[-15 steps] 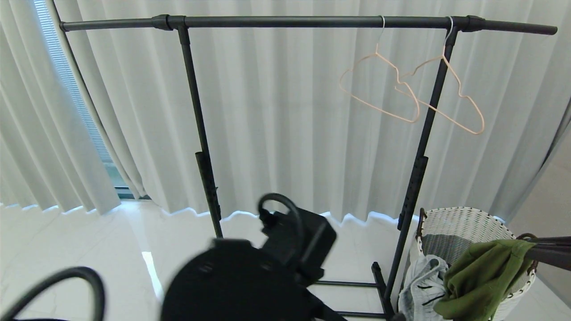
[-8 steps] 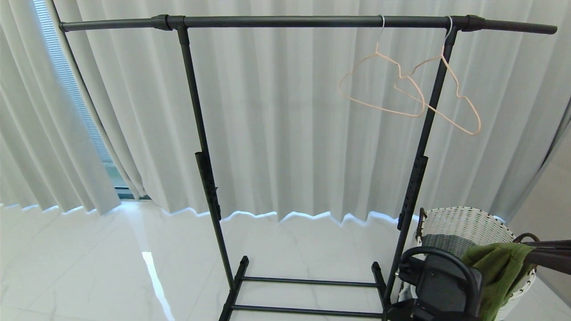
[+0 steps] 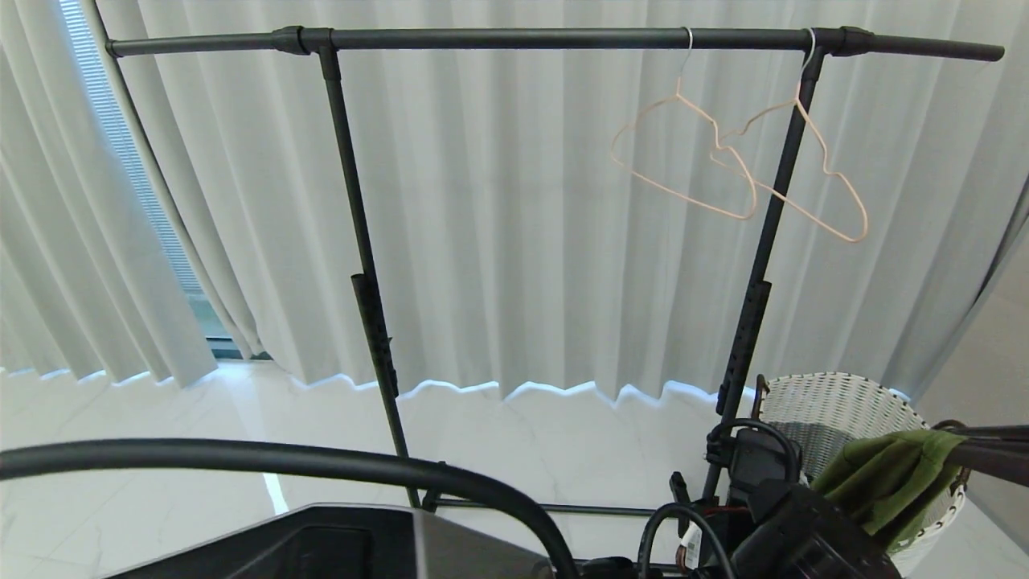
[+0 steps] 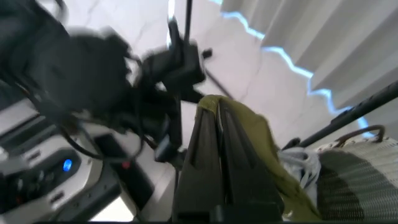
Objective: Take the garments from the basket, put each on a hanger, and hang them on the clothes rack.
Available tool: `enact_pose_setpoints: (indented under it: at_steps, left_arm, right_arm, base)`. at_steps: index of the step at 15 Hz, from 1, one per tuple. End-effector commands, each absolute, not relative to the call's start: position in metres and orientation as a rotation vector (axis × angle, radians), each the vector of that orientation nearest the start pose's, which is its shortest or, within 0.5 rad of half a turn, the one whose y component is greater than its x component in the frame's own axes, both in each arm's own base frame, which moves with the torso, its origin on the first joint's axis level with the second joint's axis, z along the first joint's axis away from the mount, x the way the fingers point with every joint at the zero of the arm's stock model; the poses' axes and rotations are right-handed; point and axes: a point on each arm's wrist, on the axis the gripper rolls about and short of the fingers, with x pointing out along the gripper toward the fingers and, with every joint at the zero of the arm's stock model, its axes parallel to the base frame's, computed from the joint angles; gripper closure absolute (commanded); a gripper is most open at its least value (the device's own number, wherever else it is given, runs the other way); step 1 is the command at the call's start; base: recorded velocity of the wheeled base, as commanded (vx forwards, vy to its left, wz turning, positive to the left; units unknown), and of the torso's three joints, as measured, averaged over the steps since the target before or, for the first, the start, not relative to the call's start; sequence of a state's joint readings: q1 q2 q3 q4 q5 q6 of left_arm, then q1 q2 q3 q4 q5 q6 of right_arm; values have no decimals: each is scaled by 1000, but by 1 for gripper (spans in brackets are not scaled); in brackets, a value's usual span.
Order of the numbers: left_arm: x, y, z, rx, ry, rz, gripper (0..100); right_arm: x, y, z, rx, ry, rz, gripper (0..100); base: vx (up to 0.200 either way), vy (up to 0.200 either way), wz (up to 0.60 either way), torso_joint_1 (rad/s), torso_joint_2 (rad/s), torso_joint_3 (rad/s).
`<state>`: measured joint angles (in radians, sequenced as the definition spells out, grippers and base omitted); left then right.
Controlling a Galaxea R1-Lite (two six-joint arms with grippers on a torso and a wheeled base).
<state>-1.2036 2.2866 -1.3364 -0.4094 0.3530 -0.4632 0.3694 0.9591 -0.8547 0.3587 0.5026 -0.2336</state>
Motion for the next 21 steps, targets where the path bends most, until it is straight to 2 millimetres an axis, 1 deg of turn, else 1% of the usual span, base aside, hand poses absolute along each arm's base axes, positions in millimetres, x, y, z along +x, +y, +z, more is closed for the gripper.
enact_pose_setpoints:
  at_steps: [1,4,6,11,12,14,15,16,17,18,20,21]
  left_arm:
    - [172,-416,50,2,612,-689,0]
    - [168,-416,39,26,633,-686,0]
    - [162,-409,34,53,653,-674,0]
    - [146,-391,39,88,664,-659,0]
    - [144,-387,41,93,666,-660,100]
    - [139,-380,46,100,632,-597,100]
    - [133,-371,54,88,619,-574,100]
    - [126,-361,75,50,599,-587,100]
    - [120,-348,100,-10,574,-601,100]
    - [114,-330,124,-60,548,-609,100]
    - [98,-283,168,-134,485,-647,100]
    - [89,-261,184,-137,462,-670,100]
  right_arm:
    - [91,47,258,-168,364,900,100]
    - [99,49,260,-153,345,887,100]
    - [100,49,259,-153,350,882,100]
    - [102,46,257,-148,358,850,100]
    - [103,46,256,-148,363,847,100]
    - [103,46,254,-156,374,816,100]
    - [103,45,253,-160,377,798,100]
    - [103,45,254,-161,376,795,100]
    - [103,45,254,-163,374,795,100]
    - [103,45,255,-166,369,795,100]
    - [103,46,255,-168,365,800,100]
    - [103,46,257,-169,349,801,100]
  base:
    - [0,0,0,0,0,0]
    - [0,0,0,0,0,0]
    - [0,0,0,0,0,0]
    - [0,0,0,0,0,0]
    - [0,0,0,0,0,0]
    - [0,0,0,0,0,0]
    - [0,0,0,0,0,0]
    - [0,0,0,0,0,0]
    - [0,0,0,0,0,0]
    - [0,0,0,0,0,0]
    - [0,0,0,0,0,0]
    - [0,0,0,0,0,0]
